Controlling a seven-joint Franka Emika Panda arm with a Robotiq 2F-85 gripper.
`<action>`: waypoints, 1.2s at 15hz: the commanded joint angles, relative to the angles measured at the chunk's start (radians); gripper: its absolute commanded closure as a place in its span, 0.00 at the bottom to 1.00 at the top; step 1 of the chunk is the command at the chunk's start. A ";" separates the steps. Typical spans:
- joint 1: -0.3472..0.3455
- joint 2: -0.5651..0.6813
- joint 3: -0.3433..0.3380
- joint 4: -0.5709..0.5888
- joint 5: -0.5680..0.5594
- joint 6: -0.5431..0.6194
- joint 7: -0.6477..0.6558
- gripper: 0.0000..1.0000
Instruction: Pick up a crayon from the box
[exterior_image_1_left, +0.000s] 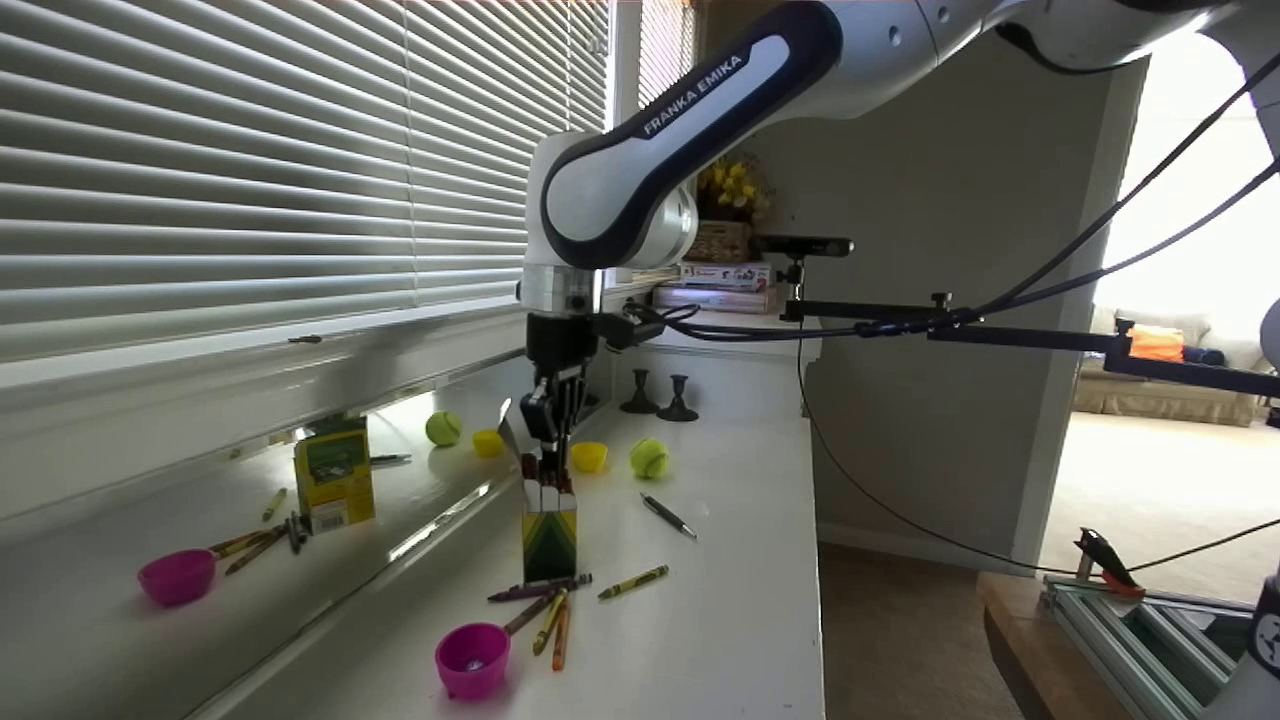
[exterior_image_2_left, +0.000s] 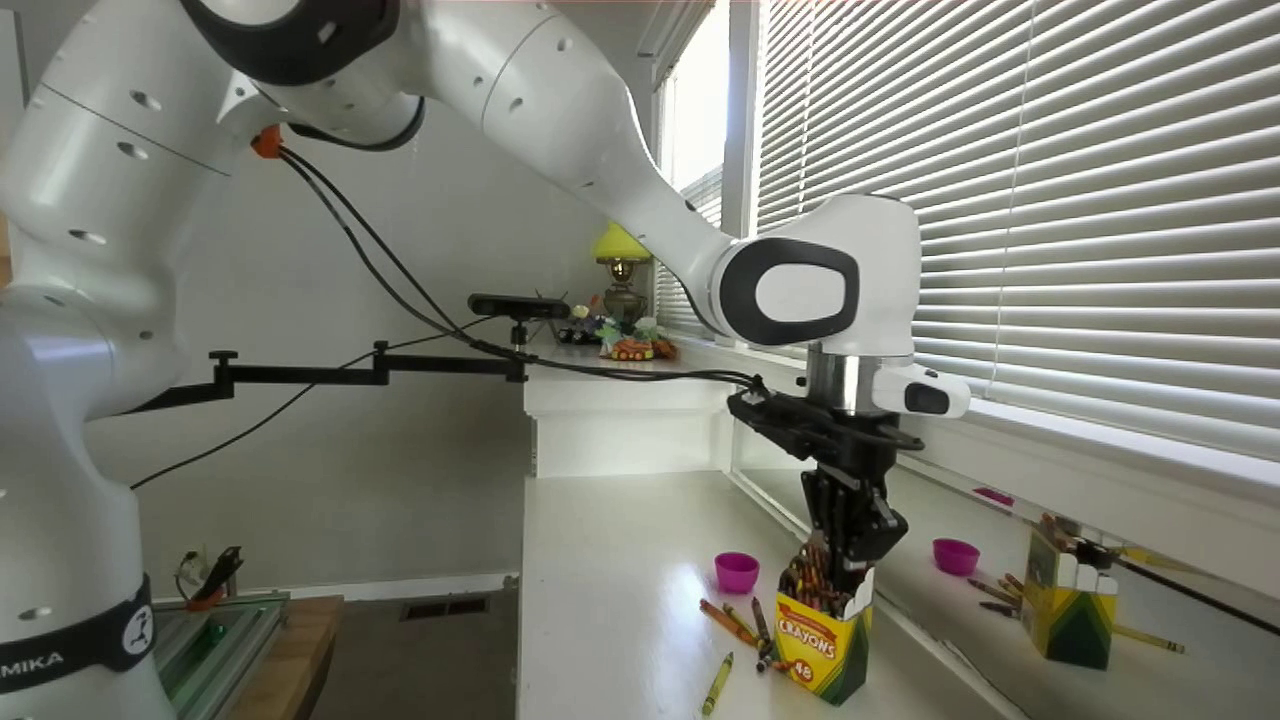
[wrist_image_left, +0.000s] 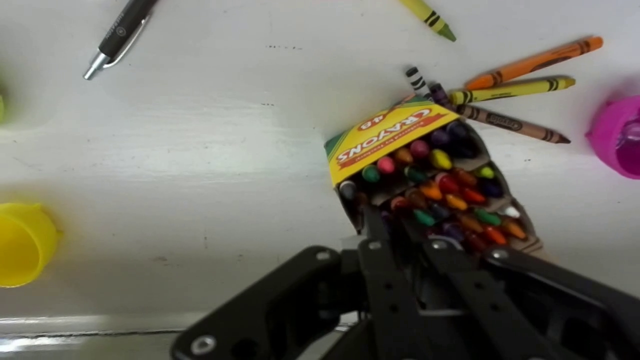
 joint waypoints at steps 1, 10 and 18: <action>-0.005 0.021 0.010 0.036 -0.029 -0.012 0.026 0.89; -0.007 0.018 0.019 0.037 -0.024 -0.016 0.019 0.88; -0.011 0.023 0.016 0.041 -0.024 -0.031 0.023 0.88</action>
